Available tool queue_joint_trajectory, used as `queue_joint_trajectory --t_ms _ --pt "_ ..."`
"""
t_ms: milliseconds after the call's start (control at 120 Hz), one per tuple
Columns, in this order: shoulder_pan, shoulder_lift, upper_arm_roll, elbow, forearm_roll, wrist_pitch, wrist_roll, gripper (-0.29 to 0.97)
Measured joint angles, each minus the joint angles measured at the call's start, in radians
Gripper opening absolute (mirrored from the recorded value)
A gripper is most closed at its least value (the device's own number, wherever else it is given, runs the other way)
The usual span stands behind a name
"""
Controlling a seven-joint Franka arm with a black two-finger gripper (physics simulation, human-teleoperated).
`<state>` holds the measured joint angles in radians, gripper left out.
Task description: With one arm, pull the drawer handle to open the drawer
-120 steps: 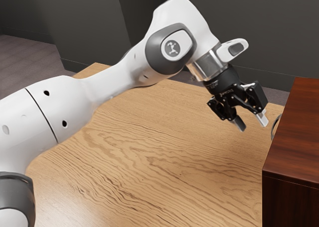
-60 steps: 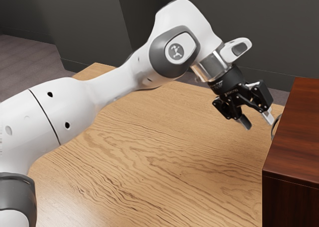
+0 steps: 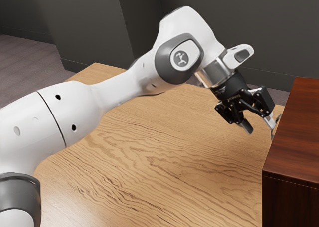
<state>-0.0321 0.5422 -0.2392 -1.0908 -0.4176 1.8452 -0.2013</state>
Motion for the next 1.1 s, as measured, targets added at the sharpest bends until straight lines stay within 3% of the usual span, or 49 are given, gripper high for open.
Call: queue_joint_trajectory --t_ms 1100 --pt "0.011 0.034 0.009 -0.005 0.01 0.075 -0.004 0.38"
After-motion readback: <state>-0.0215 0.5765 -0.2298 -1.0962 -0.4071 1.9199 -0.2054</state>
